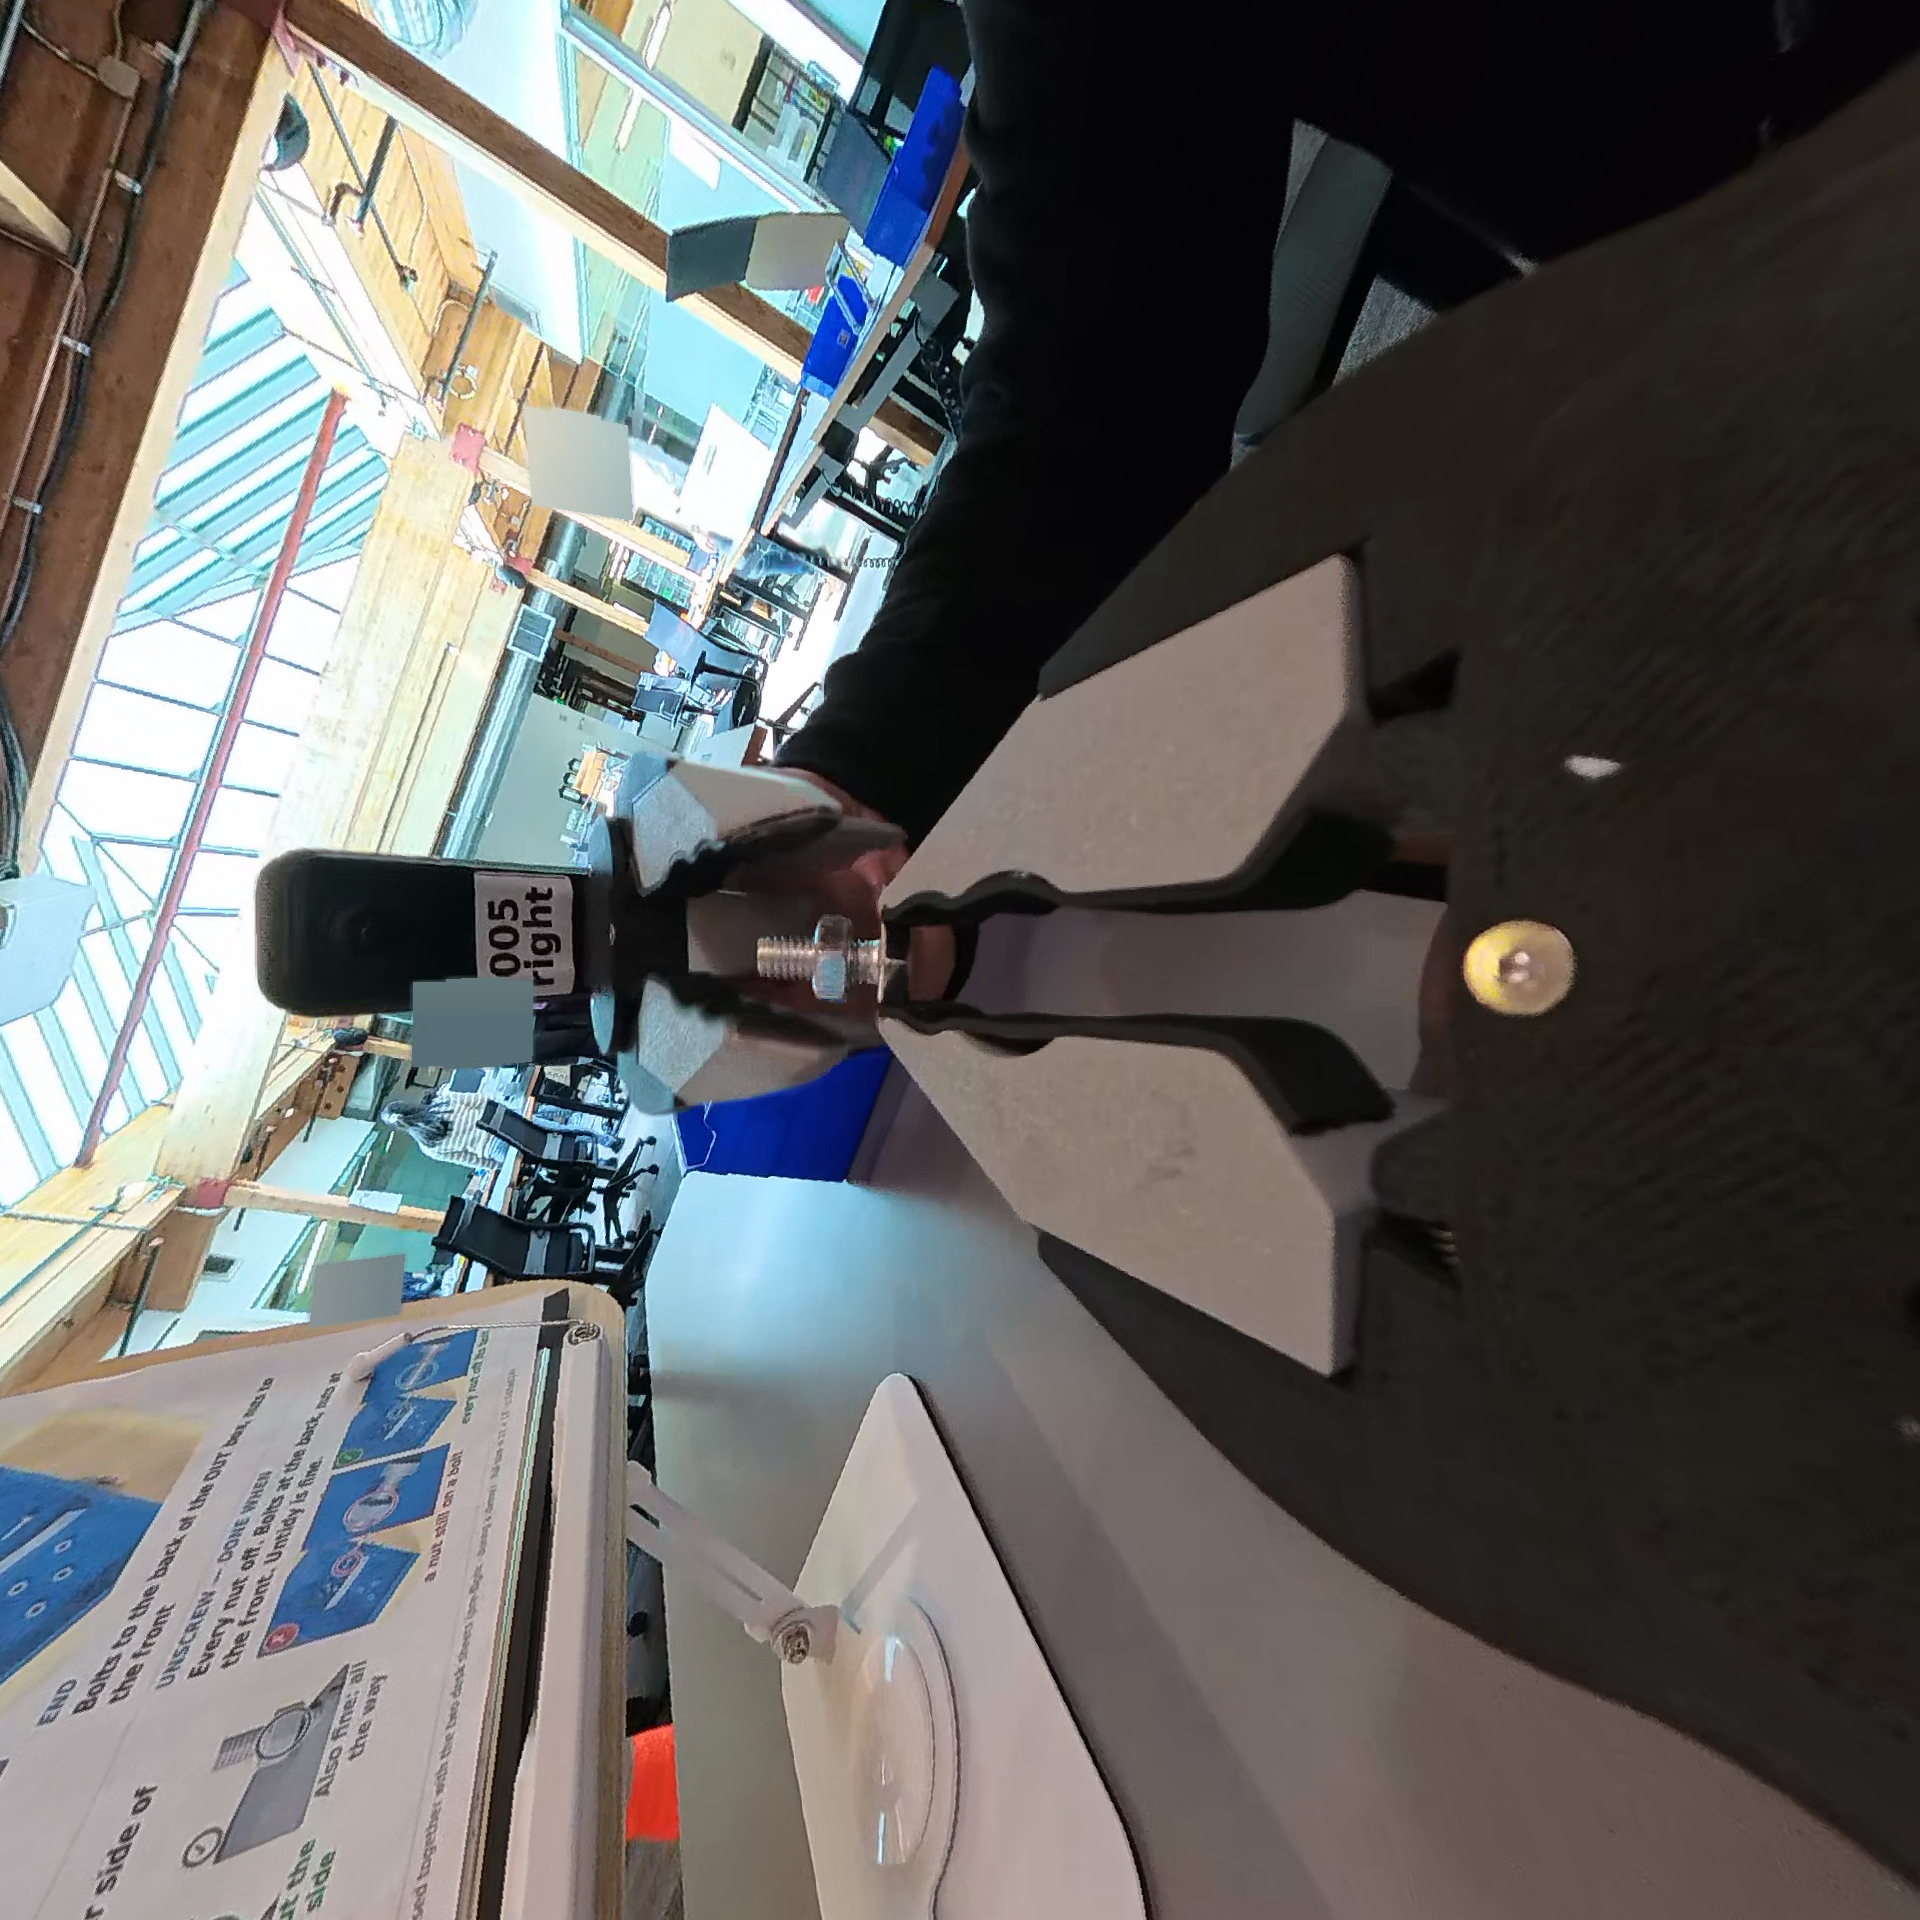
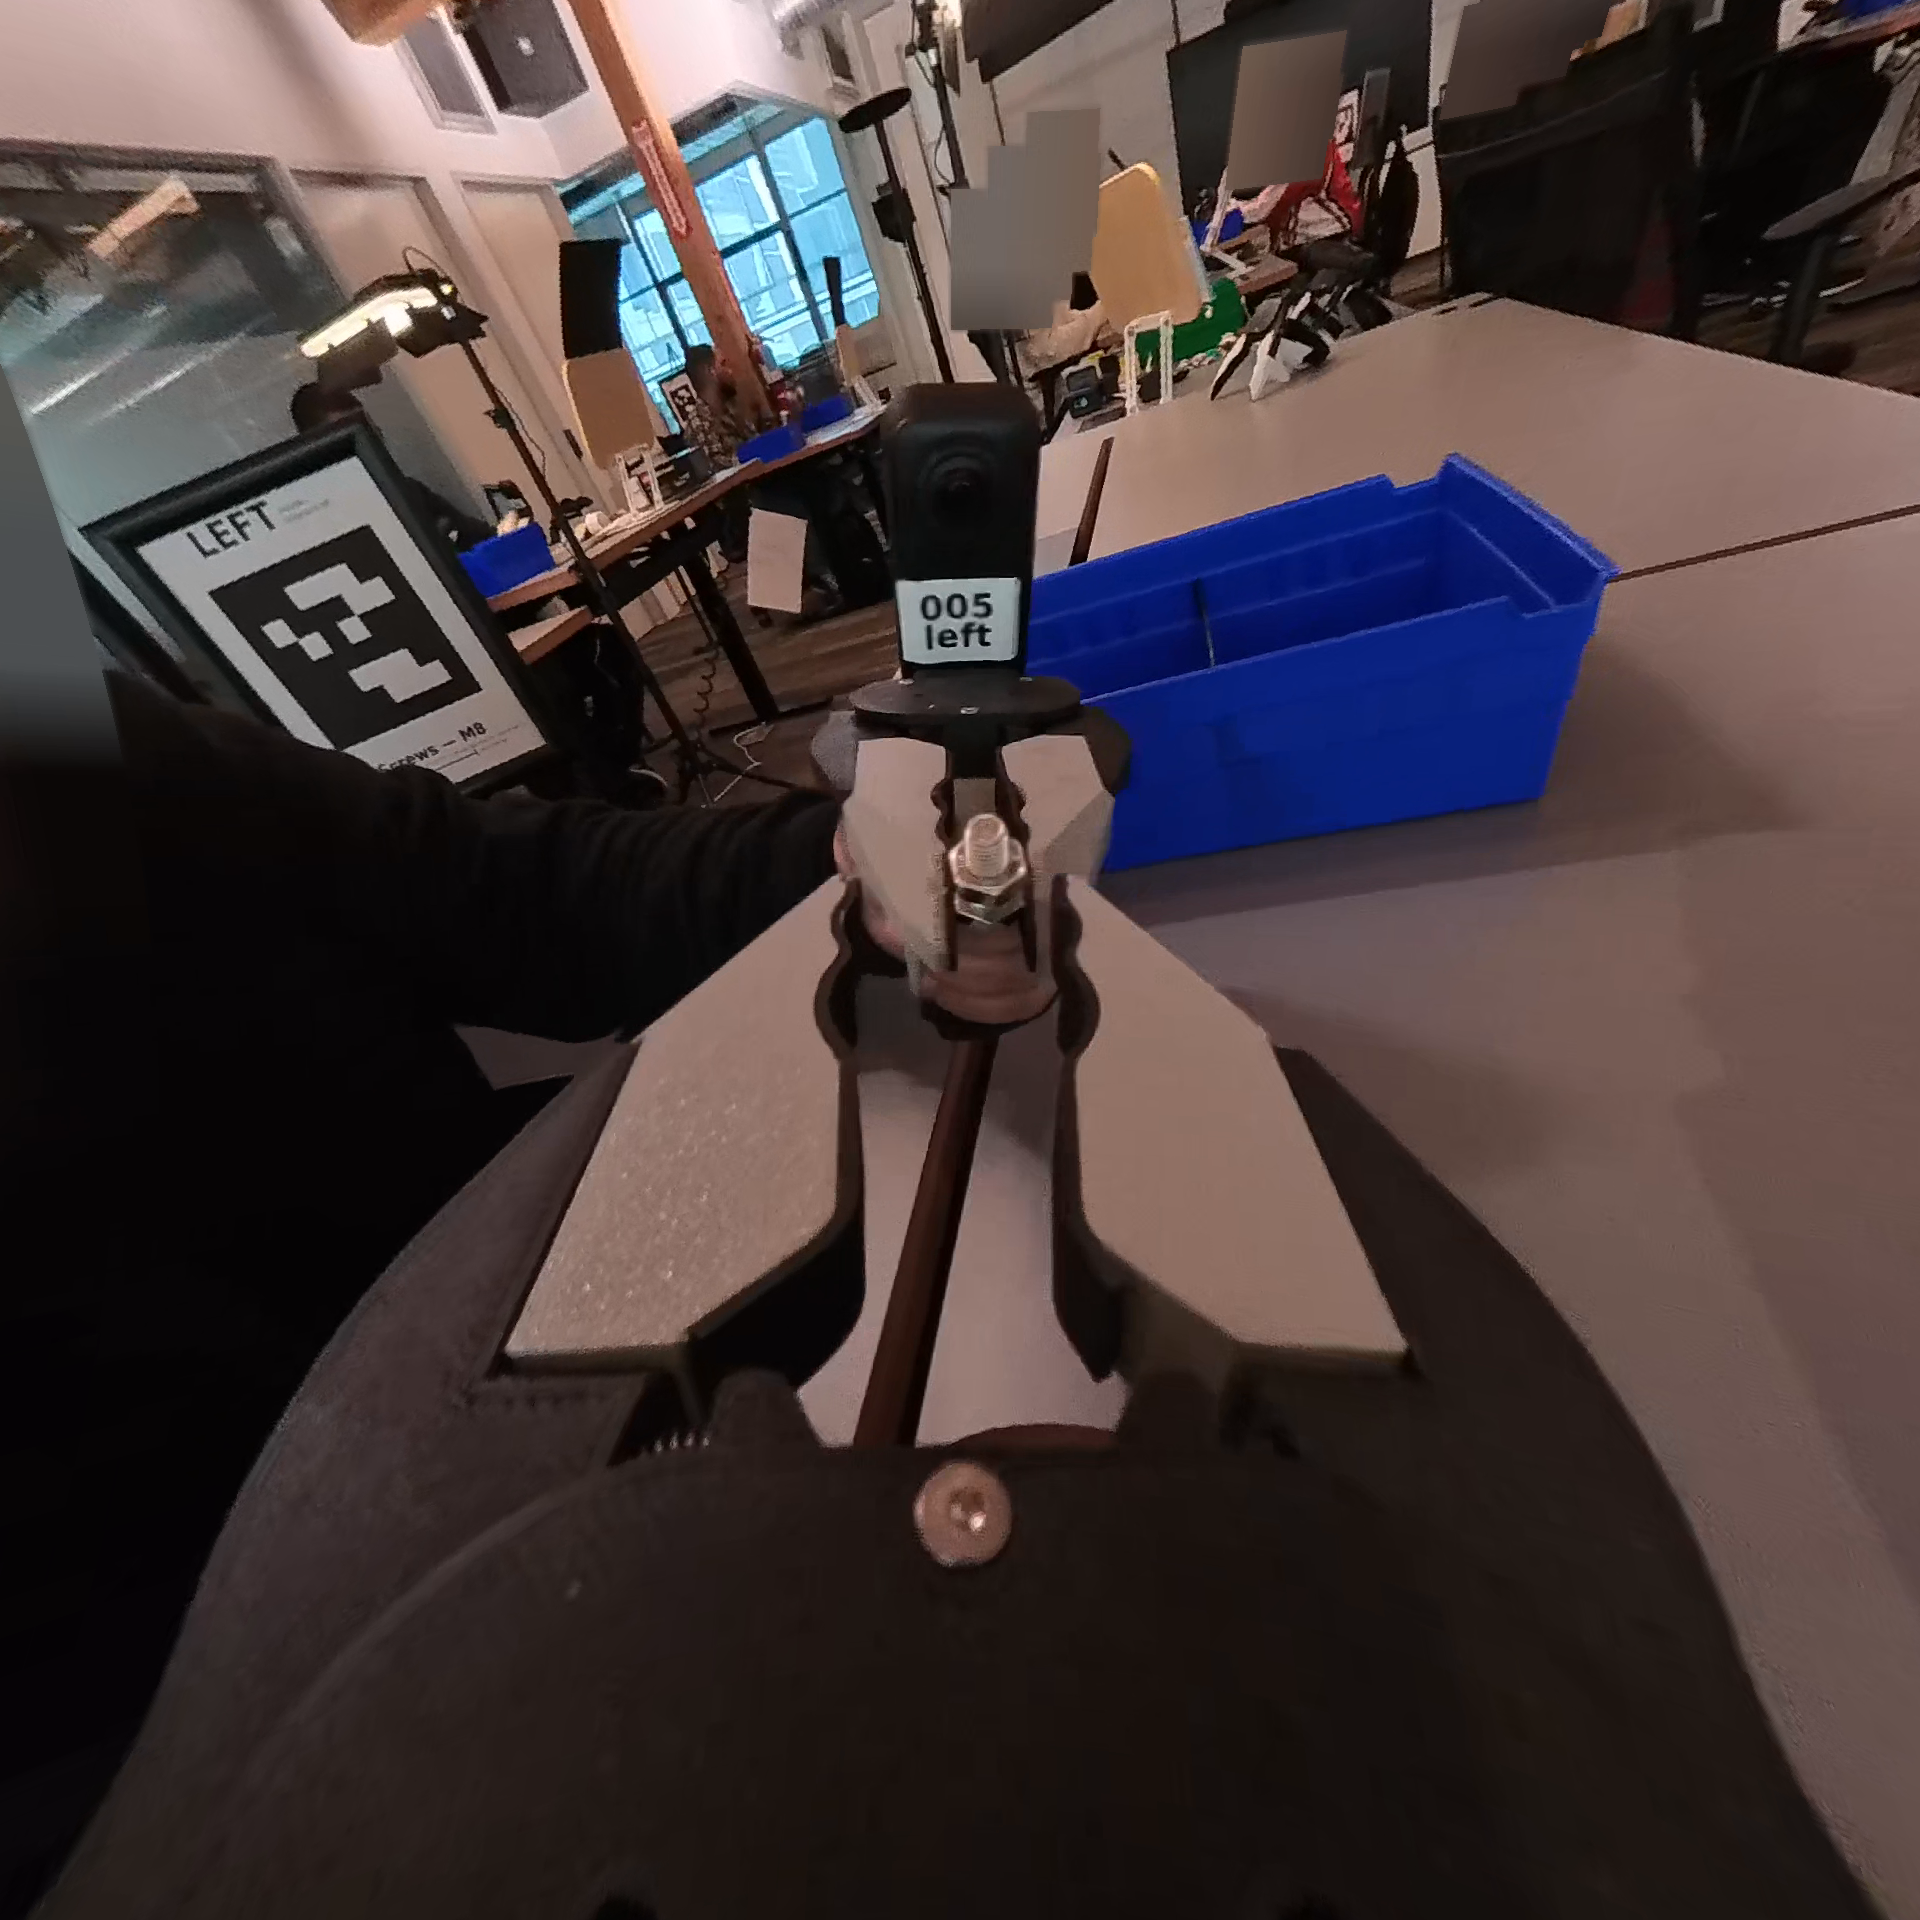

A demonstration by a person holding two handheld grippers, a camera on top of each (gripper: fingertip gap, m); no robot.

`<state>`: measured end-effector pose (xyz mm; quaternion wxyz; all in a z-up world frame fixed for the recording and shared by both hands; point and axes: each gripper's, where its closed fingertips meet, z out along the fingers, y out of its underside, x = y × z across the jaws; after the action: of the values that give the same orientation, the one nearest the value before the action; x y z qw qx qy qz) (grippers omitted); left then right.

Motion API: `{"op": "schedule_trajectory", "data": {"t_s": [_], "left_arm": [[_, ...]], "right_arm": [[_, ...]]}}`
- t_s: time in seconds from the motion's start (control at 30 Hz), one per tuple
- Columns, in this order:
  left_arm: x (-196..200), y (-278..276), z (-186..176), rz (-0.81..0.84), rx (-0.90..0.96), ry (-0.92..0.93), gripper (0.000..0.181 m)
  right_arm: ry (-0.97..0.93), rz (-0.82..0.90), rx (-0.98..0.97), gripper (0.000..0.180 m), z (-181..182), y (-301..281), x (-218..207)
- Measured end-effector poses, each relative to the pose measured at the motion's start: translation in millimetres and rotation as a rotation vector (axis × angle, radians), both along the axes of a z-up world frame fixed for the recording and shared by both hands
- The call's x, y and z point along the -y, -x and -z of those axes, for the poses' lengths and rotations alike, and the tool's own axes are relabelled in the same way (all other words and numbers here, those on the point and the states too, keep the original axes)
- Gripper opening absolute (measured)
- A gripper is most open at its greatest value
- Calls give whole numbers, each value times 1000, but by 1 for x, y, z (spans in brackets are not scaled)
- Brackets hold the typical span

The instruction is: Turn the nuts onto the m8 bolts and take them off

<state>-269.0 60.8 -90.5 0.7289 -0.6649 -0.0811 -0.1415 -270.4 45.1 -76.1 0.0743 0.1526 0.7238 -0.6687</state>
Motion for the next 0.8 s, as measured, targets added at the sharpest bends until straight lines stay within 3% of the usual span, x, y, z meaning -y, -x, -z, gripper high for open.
{"op": "schedule_trajectory", "data": {"t_s": [0.07,0.1,0.2,0.27,0.37,0.57,0.8], "left_arm": [[1,0,0,5,1,-3,12],[2,5,-1,-21,6,-3,11],[3,7,1,-14,23,-4,11],[1,4,2,-1,23,1,12],[-3,-1,6,5,0,24,12],[-5,-3,7,11,3,30,12],[-5,3,10,-15,16,31,13]], "right_arm": [[-18,-56,-13,22,0,-10,0],[0,-121,-41,0,-5,-22,-2],[64,-93,-43,3,-20,-18,-8],[37,1,-34,26,-17,-3,-8],[-19,55,-35,32,-9,7,-2],[-67,68,-50,4,-6,9,2],[-106,126,-64,4,-7,15,-3]]}}
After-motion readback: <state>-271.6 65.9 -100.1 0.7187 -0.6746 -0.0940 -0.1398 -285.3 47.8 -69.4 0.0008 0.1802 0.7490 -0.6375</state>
